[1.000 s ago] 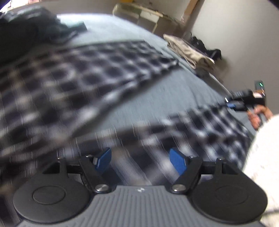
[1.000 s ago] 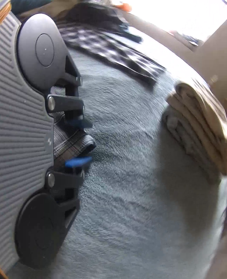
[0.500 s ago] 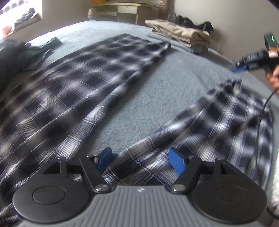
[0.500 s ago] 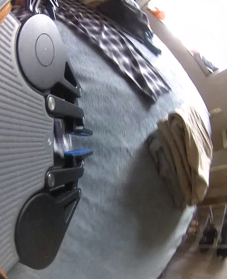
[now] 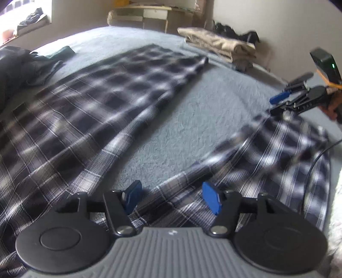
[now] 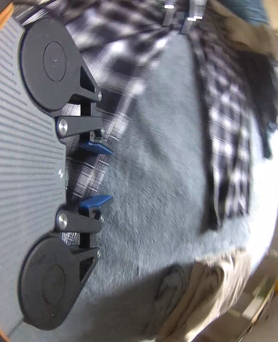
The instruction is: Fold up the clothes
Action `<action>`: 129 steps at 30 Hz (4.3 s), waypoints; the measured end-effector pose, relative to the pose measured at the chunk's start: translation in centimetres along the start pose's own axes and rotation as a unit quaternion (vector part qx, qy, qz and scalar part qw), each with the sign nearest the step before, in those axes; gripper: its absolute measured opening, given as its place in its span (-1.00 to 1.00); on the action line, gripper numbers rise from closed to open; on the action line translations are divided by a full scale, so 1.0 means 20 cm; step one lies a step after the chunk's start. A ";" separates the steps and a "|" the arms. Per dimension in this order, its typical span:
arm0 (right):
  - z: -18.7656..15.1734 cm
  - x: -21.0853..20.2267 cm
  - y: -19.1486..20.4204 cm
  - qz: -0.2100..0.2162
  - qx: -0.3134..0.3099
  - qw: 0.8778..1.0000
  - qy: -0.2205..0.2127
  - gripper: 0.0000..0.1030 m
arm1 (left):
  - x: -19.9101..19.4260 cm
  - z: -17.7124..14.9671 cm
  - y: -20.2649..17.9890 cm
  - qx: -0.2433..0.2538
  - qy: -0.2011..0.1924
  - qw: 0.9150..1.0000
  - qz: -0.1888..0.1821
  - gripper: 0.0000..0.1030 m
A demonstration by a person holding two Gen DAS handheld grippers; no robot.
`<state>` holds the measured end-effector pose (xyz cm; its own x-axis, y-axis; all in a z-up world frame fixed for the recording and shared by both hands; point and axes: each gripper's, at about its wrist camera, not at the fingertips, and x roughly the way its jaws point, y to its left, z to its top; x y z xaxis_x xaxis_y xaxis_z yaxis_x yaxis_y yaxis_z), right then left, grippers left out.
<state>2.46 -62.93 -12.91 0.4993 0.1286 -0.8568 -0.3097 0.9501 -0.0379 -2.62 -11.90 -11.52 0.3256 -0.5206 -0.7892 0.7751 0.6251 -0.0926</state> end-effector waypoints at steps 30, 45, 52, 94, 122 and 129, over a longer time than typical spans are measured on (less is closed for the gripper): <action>0.03 0.02 -0.03 -0.211 -0.004 0.977 -0.032 -0.99 | 0.06 -0.01 -0.15 0.073 -0.035 0.992 0.097 -0.75; -0.93 -0.53 -0.31 -0.066 0.486 0.863 -0.122 -0.23 | -0.18 -0.02 -0.09 -0.023 -0.049 0.994 0.098 0.33; -0.72 -0.47 -0.17 -0.031 0.360 0.919 -0.156 -0.27 | -0.26 -0.09 -0.23 -0.018 -0.036 0.996 0.081 0.34; -0.65 -0.30 0.26 0.146 0.368 0.898 -0.192 -0.19 | -0.26 -0.22 -0.24 -0.055 0.004 0.996 0.068 0.34; -0.19 0.11 0.23 0.058 0.334 0.930 -0.142 -0.84 | -0.24 -0.23 -0.20 -0.076 0.005 0.996 0.044 0.34; -0.28 -0.15 0.20 0.084 0.369 0.898 -0.224 -0.17 | -0.25 -0.24 -0.18 -0.087 0.004 0.995 0.040 0.34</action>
<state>-4.89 -61.08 -13.44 0.8227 0.2314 -0.5192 0.1269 0.8156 0.5646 -9.59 -8.71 -10.24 0.3776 -0.4619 -0.8025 0.6418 0.7553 -0.1327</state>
